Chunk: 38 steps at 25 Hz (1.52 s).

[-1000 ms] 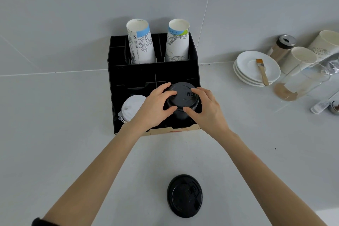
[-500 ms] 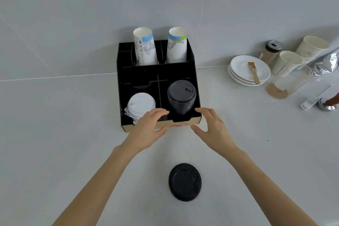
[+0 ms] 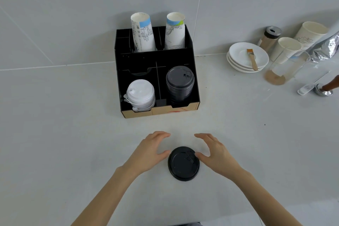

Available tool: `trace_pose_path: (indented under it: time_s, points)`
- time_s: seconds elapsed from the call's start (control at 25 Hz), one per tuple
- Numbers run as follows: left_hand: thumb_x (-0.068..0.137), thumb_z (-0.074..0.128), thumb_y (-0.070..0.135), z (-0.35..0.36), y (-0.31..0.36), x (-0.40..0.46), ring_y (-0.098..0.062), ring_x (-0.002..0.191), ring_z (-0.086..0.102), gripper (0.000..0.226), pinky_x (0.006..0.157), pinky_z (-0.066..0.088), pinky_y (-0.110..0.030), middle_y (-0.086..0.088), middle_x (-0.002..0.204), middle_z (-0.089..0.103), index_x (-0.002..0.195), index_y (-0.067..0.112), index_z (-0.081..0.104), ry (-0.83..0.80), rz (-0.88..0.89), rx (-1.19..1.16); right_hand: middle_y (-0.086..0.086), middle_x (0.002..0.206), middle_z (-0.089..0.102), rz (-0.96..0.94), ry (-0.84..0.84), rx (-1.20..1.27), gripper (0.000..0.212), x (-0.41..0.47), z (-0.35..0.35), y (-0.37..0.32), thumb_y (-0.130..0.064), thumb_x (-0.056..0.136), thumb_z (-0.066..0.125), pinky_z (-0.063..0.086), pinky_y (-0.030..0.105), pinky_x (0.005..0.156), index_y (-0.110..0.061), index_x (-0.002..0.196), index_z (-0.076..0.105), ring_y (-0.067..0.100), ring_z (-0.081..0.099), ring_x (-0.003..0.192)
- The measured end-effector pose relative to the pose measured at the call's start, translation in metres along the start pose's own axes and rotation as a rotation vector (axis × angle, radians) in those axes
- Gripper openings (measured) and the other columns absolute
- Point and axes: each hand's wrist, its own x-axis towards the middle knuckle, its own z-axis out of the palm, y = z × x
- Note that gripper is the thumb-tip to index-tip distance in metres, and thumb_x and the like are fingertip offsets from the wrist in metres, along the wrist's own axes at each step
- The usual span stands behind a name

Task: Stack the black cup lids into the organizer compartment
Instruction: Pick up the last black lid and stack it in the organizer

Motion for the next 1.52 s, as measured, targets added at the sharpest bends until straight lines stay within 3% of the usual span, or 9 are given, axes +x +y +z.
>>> trace_pose_path:
  time_s: [0.24, 0.72, 1.0, 1.28, 1.52]
  points:
    - [0.081, 0.059, 0.036, 0.024, -0.002, -0.017, -0.012, 0.127, 0.032, 0.058, 0.108, 0.027, -0.028, 0.006, 0.141, 0.035, 0.132, 0.025, 0.032, -0.124, -0.01, 0.003, -0.006, 0.142, 0.032, -0.058, -0.156, -0.014, 0.06, -0.014, 0.014, 0.007, -0.017, 0.082, 0.059, 0.019, 0.013, 0.099, -0.023, 0.134, 0.03, 0.011, 0.028, 0.131]
    - [0.078, 0.058, 0.042, 0.042, 0.0, -0.028, -0.012, 0.13, 0.024, 0.072, 0.109, 0.021, -0.026, 0.009, 0.145, 0.026, 0.137, 0.027, 0.02, -0.118, 0.027, 0.061, -0.007, 0.142, 0.033, -0.098, -0.166, 0.002, 0.068, -0.022, 0.022, 0.012, -0.02, 0.08, 0.062, 0.018, 0.014, 0.103, -0.021, 0.137, 0.025, 0.001, 0.022, 0.126]
    - [0.081, 0.059, 0.037, 0.043, 0.005, -0.031, -0.013, 0.134, 0.018, 0.076, 0.112, 0.019, -0.029, 0.007, 0.149, 0.02, 0.139, 0.024, 0.012, -0.109, 0.003, 0.039, -0.018, 0.131, 0.035, -0.104, -0.131, 0.051, 0.064, -0.025, 0.023, 0.009, -0.029, 0.079, 0.064, 0.025, 0.017, 0.104, -0.025, 0.134, 0.031, 0.006, 0.032, 0.128]
    - [0.082, 0.06, 0.031, 0.025, 0.012, -0.024, -0.01, 0.132, 0.021, 0.07, 0.104, 0.015, -0.015, 0.007, 0.147, 0.024, 0.138, 0.022, 0.019, -0.002, 0.016, -0.042, -0.018, 0.131, 0.038, -0.142, -0.078, 0.073, 0.062, -0.014, 0.006, -0.004, -0.028, 0.079, 0.064, 0.025, 0.009, 0.098, -0.027, 0.132, 0.033, 0.002, 0.038, 0.122]
    - [0.08, 0.062, 0.029, -0.006, 0.021, -0.012, -0.005, 0.126, 0.024, 0.066, 0.106, 0.021, -0.018, 0.008, 0.145, 0.029, 0.135, 0.024, 0.026, 0.105, 0.067, -0.085, -0.016, 0.133, 0.04, -0.211, 0.01, 0.095, 0.062, 0.003, -0.015, -0.021, -0.029, 0.078, 0.066, 0.03, 0.014, 0.102, -0.029, 0.131, 0.035, 0.001, 0.041, 0.119]
